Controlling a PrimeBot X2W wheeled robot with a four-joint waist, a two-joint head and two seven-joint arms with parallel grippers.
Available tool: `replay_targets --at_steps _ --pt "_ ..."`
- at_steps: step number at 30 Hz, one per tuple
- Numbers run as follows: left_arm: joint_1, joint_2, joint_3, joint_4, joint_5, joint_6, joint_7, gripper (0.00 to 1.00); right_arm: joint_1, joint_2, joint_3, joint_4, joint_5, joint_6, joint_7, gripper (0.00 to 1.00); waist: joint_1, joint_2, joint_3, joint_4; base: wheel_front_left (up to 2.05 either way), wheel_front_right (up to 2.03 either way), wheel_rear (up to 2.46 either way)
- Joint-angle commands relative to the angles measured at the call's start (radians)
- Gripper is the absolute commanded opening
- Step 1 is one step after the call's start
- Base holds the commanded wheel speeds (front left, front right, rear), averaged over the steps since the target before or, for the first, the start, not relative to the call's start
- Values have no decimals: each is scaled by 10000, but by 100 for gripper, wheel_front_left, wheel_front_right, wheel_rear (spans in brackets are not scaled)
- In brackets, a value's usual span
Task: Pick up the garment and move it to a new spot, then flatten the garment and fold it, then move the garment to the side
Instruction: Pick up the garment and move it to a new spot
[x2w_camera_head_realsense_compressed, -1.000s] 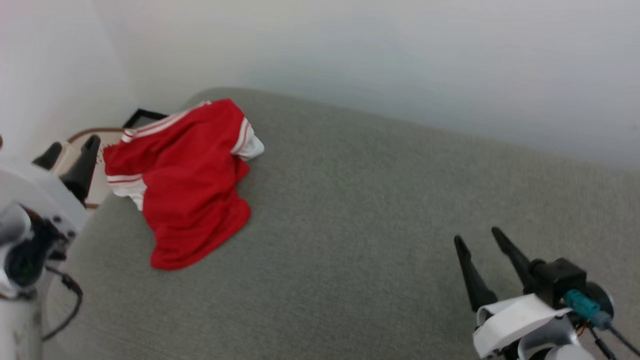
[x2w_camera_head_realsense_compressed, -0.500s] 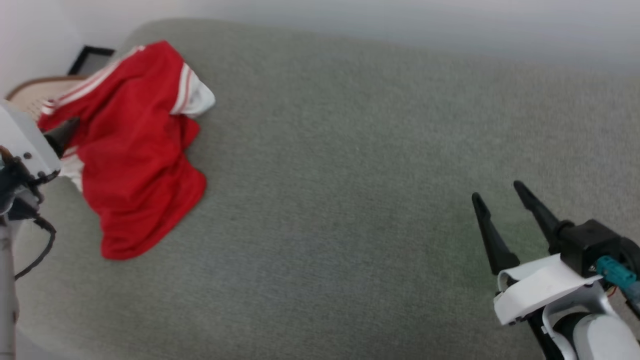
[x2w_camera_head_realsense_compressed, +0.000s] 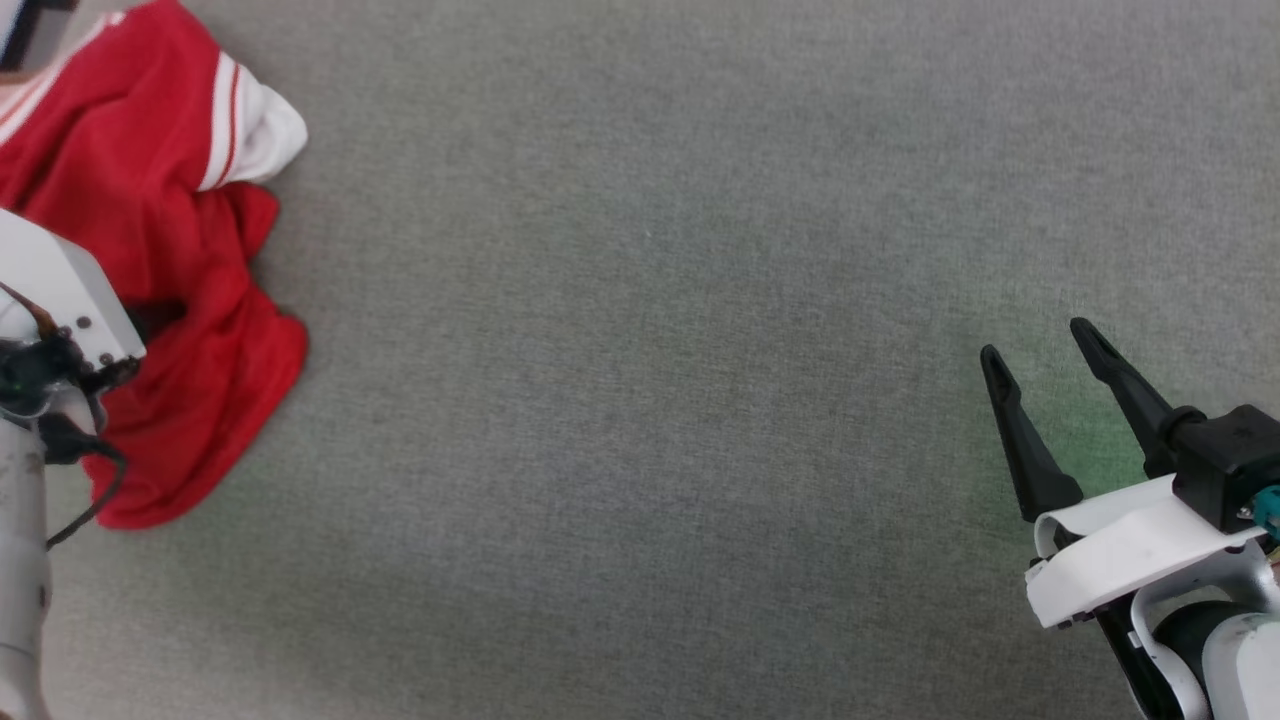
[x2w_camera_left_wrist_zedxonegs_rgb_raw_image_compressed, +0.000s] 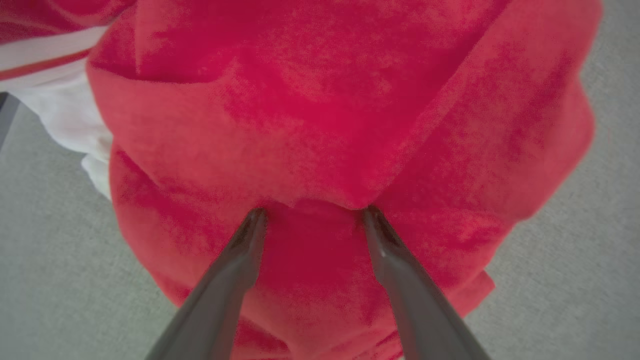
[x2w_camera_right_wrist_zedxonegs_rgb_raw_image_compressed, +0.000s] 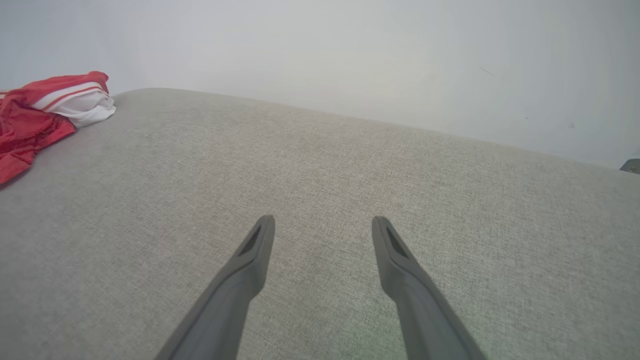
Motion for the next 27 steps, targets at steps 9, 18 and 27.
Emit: replay_targets --at_steps 9,18,27 --pt "-447 -381 -236 1641 -50 -317 -563 100 -153 -42 -106 -410 -62 4 368 100 0 -1 490 -180 0 0 0" --pt "-918 -196 -379 2130 34 -471 -1338 0 34 125 -77 -145 -68 4 302 100 0 -1 -109 -9 0 0 0" --pt "-1566 498 -959 1560 492 -610 -2405 0 375 554 11 555 135 4 -130 100 0 -1 -1356 220 0 0 0"
